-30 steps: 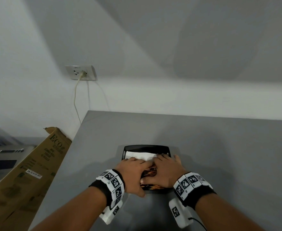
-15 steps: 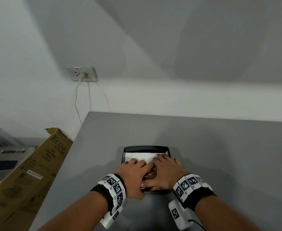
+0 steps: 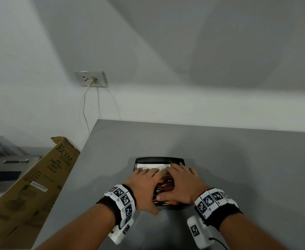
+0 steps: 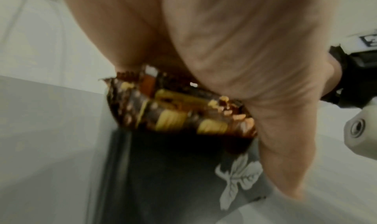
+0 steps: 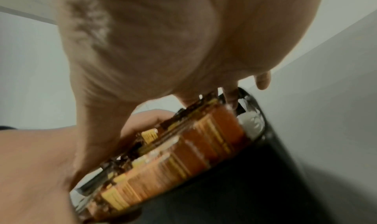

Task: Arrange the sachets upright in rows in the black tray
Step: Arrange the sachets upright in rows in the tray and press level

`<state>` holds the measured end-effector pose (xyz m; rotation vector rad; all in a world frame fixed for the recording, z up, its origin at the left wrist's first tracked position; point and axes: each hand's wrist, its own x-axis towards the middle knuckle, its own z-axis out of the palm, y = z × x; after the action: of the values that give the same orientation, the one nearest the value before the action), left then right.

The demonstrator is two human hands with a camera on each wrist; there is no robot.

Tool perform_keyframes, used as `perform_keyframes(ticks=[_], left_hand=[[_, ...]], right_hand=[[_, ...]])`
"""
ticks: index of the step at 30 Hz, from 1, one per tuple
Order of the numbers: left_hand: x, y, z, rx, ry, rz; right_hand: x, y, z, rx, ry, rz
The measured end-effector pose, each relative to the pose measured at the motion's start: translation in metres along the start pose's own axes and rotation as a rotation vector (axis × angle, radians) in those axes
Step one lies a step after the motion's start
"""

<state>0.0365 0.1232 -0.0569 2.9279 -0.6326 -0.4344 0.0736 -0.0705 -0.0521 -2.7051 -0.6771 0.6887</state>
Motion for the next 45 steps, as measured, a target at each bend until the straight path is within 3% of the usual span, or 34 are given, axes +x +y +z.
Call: perform_keyframes(ticks=[4, 7, 14, 30, 34, 40, 42, 45], left_hand=[[-0.006, -0.01, -0.012, -0.109, 0.041, -0.006], [-0.01, -0.017, -0.019, -0.258, 0.036, -0.053], [-0.01, -0.024, -0.018, -0.305, 0.032, -0.111], [-0.003, -0.032, -0.008, -0.28, 0.04, -0.13], [-0.006, -0.03, -0.012, -0.277, 0.056, -0.14], [-0.005, -0.028, -0.014, -0.327, 0.088, -0.156], [-0.004, -0.025, -0.021, -0.494, 0.131, -0.19], [-0.001, -0.008, -0.038, -1.01, 0.276, -0.227]], right_hand=[[-0.005, 0.013, -0.01, 0.2, 0.075, -0.101], [0.0, 0.018, -0.017, 0.249, 0.094, -0.094], [0.016, 0.013, -0.032, 0.066, -0.089, -0.029], [0.021, -0.01, -0.033, -0.197, 0.033, -0.205], [0.011, 0.002, -0.039, -0.053, 0.126, -0.185], [-0.012, 0.02, -0.049, 0.414, 0.236, -0.129], [-0.014, 0.022, -0.047, 0.557, 0.297, -0.071], [-0.014, 0.016, -0.045, 0.974, 0.353, -0.02]])
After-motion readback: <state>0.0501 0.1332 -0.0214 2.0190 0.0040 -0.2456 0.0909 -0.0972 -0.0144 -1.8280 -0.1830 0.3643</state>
